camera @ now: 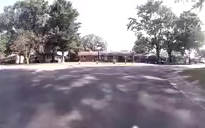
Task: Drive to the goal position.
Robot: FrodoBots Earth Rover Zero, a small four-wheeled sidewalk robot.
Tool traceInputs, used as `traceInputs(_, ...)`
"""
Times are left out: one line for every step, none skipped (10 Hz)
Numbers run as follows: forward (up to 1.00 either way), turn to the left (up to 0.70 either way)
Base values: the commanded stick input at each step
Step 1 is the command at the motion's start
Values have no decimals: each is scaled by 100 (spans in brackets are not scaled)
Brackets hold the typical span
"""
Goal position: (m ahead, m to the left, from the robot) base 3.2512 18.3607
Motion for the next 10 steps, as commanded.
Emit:
traceInputs(69, -34)
traceInputs(69, -34)
traceInputs(69, -34)
traceInputs(69, -25)
traceInputs(69, -7)
traceInputs(69, 1)
traceInputs(69, 3)
traceInputs(69, 3)
traceInputs(69, 3)
traceInputs(69, 3)
